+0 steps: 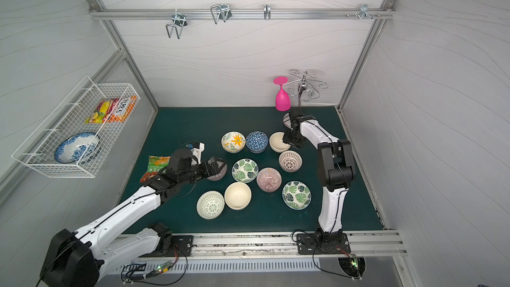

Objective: Stack the bowls
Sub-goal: Move the bowl to the center of the board, then pick up the bowl from the center of the board.

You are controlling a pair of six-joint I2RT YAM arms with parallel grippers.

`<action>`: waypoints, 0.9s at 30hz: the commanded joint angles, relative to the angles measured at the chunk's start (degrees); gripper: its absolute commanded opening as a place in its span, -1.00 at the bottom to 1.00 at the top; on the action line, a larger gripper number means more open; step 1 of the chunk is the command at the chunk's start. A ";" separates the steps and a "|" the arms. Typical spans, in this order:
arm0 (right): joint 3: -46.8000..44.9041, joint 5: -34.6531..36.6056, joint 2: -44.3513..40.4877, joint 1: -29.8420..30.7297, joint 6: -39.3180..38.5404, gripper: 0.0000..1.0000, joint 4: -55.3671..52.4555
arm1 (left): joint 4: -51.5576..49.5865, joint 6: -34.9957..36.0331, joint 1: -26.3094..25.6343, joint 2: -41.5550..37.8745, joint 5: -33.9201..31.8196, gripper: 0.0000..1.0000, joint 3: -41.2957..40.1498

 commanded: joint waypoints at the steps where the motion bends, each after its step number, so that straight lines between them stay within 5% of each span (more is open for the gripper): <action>1: 0.92 0.06 -4.63 0.57 -0.66 0.03 -1.13 | 1.11 0.18 0.32 -0.80 -0.63 0.99 1.37; 10: -7.37 -0.75 -19.94 10.51 1.36 0.19 -3.71 | 0.94 -0.76 0.52 -1.89 -1.09 0.99 0.58; 16: -17.18 3.32 -28.93 28.00 8.91 0.23 -2.81 | 0.16 -1.59 0.75 -3.06 -1.25 0.99 -0.09; 27: -28.43 4.77 -33.37 43.50 24.13 0.21 3.14 | -0.30 -2.75 0.76 -4.72 4.67 0.99 -2.07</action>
